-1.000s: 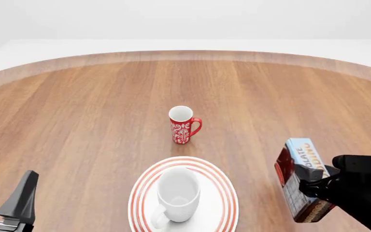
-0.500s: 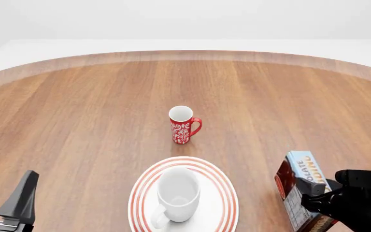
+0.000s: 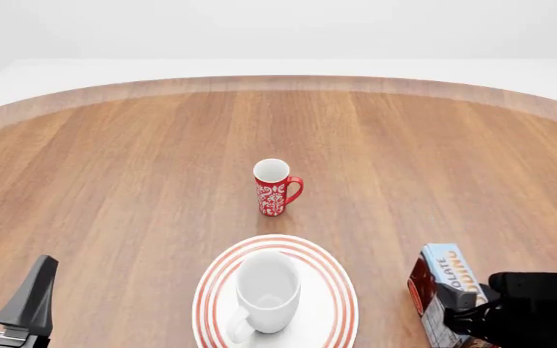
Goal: Pick up the white mug and put it on the plate, and put the chocolate pudding to the right of the plate.
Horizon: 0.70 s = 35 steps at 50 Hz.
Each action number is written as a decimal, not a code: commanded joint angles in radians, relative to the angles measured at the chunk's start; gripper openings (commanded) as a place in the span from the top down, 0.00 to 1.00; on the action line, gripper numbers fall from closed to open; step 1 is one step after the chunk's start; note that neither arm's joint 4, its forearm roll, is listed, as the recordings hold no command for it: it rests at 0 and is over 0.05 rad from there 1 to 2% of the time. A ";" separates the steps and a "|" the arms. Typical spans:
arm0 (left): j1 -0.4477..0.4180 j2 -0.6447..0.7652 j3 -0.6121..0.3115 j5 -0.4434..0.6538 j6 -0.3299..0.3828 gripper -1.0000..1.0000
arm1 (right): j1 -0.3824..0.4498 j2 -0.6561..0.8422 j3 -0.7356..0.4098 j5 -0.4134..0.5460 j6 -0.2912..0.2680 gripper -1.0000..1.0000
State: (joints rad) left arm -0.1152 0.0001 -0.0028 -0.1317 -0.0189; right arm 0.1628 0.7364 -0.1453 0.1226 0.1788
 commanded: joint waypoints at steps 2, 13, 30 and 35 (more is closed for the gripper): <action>0.001 0.000 0.000 0.000 -0.001 0.00 | 0.005 0.057 0.056 -0.058 0.021 1.00; 0.001 0.000 0.000 -0.001 -0.002 0.00 | 0.006 0.110 0.090 -0.121 0.017 1.00; -0.001 0.000 -0.001 -0.003 -0.002 0.00 | 0.018 0.103 0.091 -0.107 0.019 0.00; -0.001 0.000 -0.002 -0.004 -0.002 0.00 | 0.019 0.104 0.089 -0.106 0.020 0.00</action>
State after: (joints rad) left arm -0.1155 0.0001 -0.0040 -0.1343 -0.0209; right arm 0.1740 0.8169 -0.0864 0.0116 0.1916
